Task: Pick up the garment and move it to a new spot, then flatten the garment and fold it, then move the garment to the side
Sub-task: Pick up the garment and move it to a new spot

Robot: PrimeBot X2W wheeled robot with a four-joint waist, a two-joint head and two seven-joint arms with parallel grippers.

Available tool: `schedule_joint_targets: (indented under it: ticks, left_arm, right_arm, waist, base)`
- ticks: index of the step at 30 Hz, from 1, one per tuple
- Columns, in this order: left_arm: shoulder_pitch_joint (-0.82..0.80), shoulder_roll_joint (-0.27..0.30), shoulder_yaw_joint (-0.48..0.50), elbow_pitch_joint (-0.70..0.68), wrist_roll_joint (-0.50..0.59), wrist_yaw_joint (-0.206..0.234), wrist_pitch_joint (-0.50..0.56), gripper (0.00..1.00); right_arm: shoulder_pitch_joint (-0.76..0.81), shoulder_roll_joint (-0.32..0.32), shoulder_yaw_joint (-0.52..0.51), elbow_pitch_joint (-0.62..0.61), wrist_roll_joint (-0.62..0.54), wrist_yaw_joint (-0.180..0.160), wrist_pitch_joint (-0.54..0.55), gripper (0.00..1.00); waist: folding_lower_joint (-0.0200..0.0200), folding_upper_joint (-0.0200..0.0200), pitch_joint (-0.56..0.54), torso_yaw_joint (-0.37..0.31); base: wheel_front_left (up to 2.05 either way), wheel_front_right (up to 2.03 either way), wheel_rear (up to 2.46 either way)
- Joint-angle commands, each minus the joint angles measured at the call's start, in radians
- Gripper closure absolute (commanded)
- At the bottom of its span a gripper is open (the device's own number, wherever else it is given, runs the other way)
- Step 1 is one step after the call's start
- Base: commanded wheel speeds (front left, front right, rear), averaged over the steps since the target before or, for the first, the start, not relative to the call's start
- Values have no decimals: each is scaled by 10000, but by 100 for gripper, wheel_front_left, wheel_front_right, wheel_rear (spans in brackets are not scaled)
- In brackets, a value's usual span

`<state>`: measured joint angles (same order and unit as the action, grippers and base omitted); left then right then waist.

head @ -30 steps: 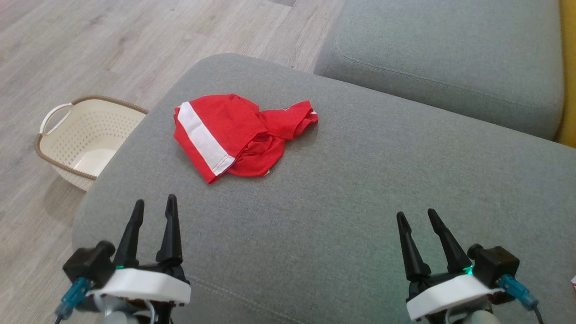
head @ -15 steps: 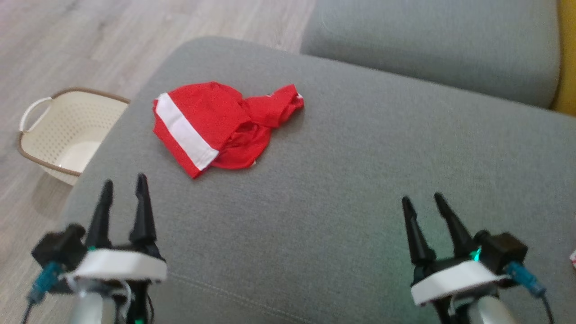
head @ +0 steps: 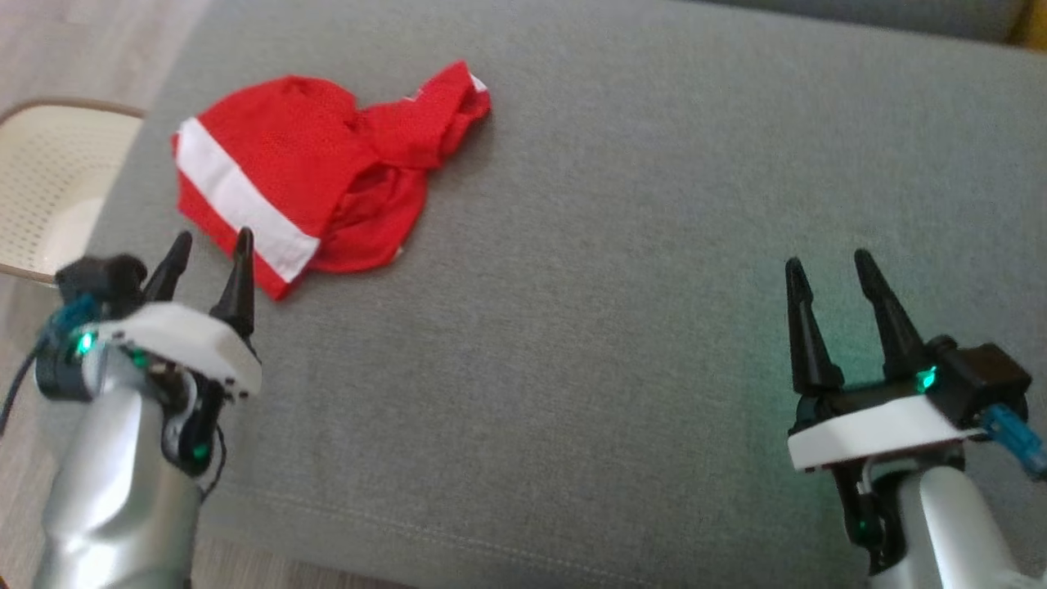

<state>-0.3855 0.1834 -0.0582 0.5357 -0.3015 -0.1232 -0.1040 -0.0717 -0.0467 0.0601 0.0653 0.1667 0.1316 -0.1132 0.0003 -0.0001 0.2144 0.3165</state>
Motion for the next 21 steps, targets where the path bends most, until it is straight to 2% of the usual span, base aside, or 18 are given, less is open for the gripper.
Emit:
schedule_joint_targets:
  ticks: [1, 2, 10, 16, 17, 18, 21]
  left_arm:
    - [-638, 531, 159, 26, -43, -29, 101, 0]
    - [-1103, 809, -172, 617, -116, -57, 309, 0]
    - [-2433, 1632, -1879, 2379, -1294, -72, 1144, 0]
    - [-3106, 2020, -2724, 3396, -2199, -73, 1778, 0]
    - [-3181, 2055, -2824, 3512, -2373, -73, 1852, 82]
    - [-3241, 2100, -2932, 3589, -2507, -73, 1845, 100]
    - [-3393, 2214, -3106, 3651, -2763, -73, 1339, 100]
  right_arm:
    - [-386, -35, 219, -469, -82, -9, 50, 0]
    - [-467, -35, 223, -587, -136, -9, 104, 0]
    - [-649, -35, 244, -861, -250, -9, 180, 0]
    - [-762, -35, 157, -985, -289, -9, 178, 0]
    - [-772, -35, 136, -982, -285, -9, 167, 0]
    - [-777, -35, 119, -971, -274, -9, 150, 0]
    - [-778, -35, 92, -899, -222, -9, 89, 0]
  waist:
    - [-3, 1, 525, -381]
    - [-3, 1, 742, -513]
    - [-3, 1, 1288, -958]
    - [-3, 1, 1529, -1181]
    - [-3, 1, 1540, -1200]
    - [-3, 1, 1537, -1222]
    - [-3, 1, 1464, -1262]
  base:
    - [0, 0, 0]
    - [0, 0, 0]
    - [0, 0, 0]
    - [0, 0, 0]
    - [0, 0, 0]
    - [0, 0, 0]
    - [0, 0, 0]
